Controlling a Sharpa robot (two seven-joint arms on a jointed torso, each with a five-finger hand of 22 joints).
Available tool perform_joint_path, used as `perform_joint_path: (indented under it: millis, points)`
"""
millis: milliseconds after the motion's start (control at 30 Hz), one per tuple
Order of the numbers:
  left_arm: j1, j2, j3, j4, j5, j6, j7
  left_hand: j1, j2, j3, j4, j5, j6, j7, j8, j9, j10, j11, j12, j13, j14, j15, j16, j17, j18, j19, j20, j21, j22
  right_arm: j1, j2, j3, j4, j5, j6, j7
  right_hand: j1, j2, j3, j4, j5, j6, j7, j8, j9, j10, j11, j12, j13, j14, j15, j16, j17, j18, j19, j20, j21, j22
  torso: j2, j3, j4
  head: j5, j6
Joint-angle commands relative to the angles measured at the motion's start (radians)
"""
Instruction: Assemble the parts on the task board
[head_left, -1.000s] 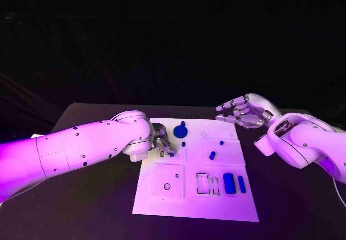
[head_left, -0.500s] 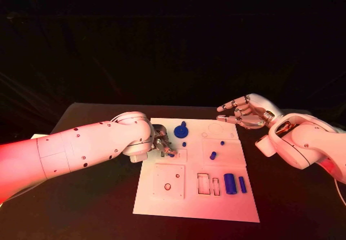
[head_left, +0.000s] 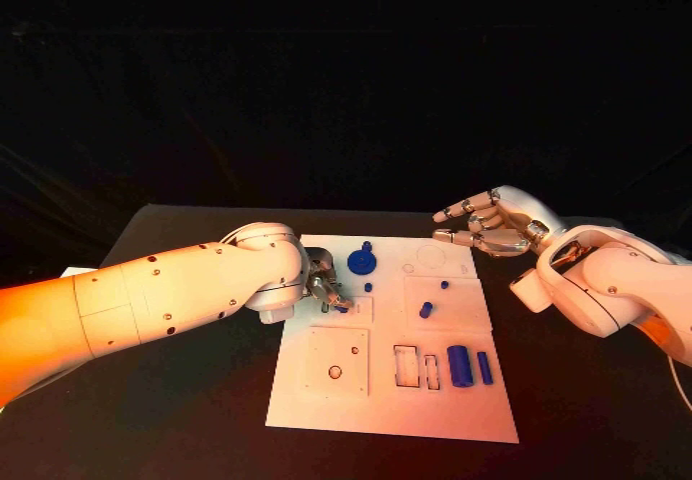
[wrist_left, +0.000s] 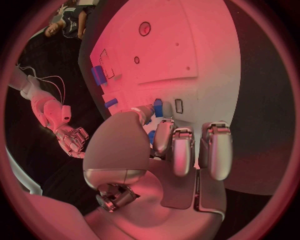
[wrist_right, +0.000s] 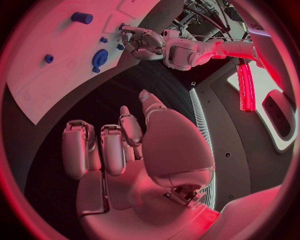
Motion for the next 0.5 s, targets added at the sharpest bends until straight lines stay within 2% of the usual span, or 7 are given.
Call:
perform_joint_path:
  millis: [33, 500]
  points:
    - [-0.001, 0.002, 0.0, 0.002, -0.027, 0.022, -0.06, 0.0, 0.013, 0.119, -0.115, 0.002, 0.01, -0.013, 0.004, 0.002, 0.005, 0.0, 0.004, 0.002, 0.104, 0.005, 0.003, 0.263, -0.016, 0.092, -0.001, 0.005, 0.235, -0.001, 0.0, 0.0, 0.002, -0.01, 0.013, 0.002, -0.001, 0.002, -0.006, 0.003, 0.003, 0.004, 0.0, 0.007, 0.001, -0.004, -0.004, -0.005, -0.002, 0.057, 0.004, -0.005, 0.048, 0.018, -0.003, 0.0, -0.006, 0.042, 0.0, -0.0002, -0.0005, 0.001, -0.001]
    - [-0.002, 0.008, 0.0, 0.003, -0.03, 0.072, -0.064, -0.022, -0.004, 0.116, -0.129, -0.001, 0.015, -0.013, 0.005, 0.006, 0.009, 0.001, 0.007, 0.005, 0.104, 0.005, 0.003, 0.263, -0.016, 0.093, 0.0, 0.006, 0.237, -0.001, -0.002, 0.0, 0.008, -0.01, 0.014, 0.0, -0.002, 0.003, -0.007, 0.003, 0.004, 0.005, 0.0, 0.007, 0.001, -0.003, -0.005, -0.003, -0.001, 0.057, 0.003, -0.006, 0.047, 0.018, -0.003, 0.0, -0.006, 0.042, 0.0, 0.0009, -0.0006, 0.002, -0.004]
